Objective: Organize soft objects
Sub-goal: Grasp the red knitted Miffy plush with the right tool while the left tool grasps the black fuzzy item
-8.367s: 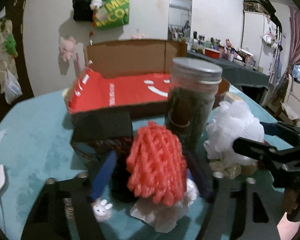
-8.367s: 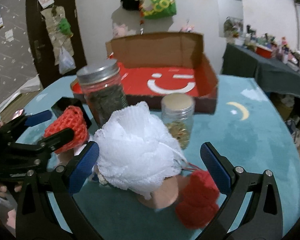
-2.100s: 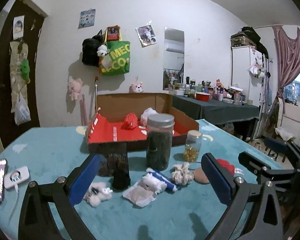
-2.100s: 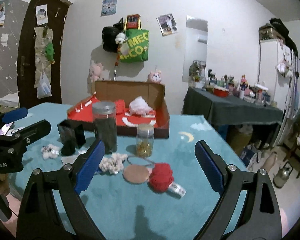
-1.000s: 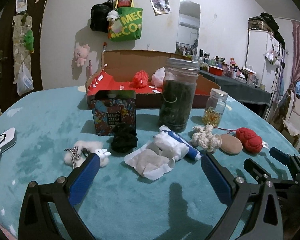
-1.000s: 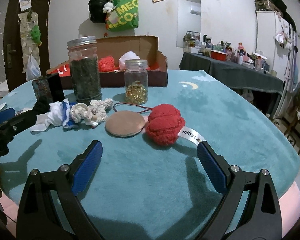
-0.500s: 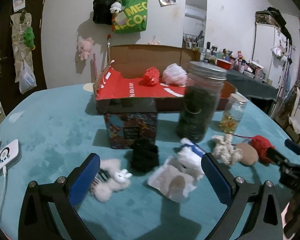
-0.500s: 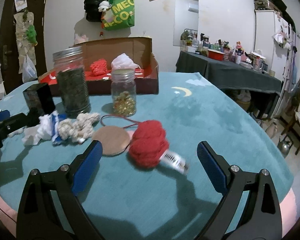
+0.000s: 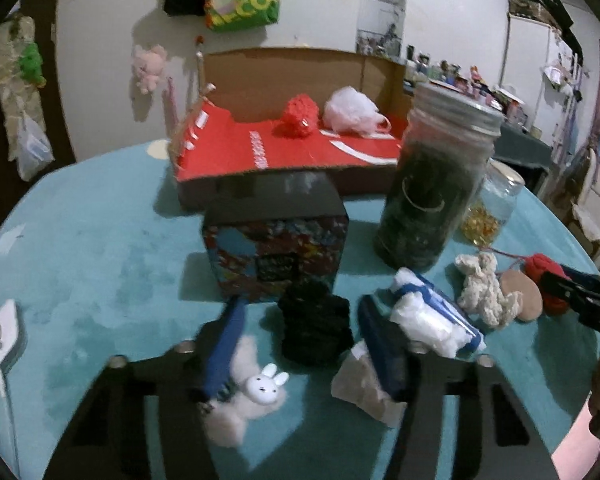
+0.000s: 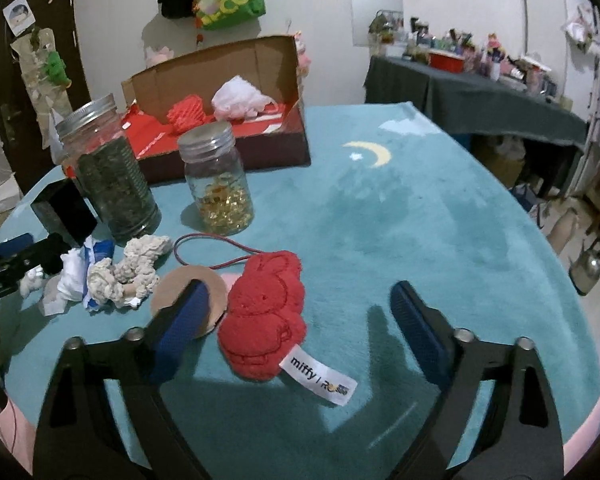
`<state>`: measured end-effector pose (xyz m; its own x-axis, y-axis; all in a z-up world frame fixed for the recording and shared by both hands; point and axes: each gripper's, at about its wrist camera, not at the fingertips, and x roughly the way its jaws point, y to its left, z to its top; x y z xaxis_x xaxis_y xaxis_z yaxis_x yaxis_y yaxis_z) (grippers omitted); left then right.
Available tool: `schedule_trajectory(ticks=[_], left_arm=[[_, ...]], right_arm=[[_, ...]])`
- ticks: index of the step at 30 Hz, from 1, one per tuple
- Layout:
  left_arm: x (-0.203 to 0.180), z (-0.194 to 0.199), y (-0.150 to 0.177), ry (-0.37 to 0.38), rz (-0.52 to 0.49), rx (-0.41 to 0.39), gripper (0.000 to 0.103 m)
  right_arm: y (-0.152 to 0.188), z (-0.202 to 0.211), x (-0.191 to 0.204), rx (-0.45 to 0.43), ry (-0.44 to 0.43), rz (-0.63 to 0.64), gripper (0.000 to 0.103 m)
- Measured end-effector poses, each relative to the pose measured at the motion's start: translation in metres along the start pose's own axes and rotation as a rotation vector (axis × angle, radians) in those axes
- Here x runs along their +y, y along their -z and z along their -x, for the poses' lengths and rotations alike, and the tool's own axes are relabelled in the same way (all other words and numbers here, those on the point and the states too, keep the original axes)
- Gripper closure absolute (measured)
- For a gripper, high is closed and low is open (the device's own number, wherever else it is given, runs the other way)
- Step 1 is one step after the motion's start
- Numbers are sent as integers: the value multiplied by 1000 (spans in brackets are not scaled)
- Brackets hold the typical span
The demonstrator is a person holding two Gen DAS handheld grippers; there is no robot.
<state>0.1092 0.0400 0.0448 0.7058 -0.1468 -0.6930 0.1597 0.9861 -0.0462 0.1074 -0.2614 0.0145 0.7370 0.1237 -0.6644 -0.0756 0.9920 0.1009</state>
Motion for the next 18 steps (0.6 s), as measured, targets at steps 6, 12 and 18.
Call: schedule_trajectory(ticks=[6,12,18], left_arm=[[1,1,2,56,17,6,71],[-4,15,1,72,15,-35,71],[-13,30,-7,101,-7,-84,71]], right_arm=[[-2,-5,-4,58,-156,-58,70],[-13,18,3,-41,-180,-43,70],[-26,32,18,-89,-264,-46,70]])
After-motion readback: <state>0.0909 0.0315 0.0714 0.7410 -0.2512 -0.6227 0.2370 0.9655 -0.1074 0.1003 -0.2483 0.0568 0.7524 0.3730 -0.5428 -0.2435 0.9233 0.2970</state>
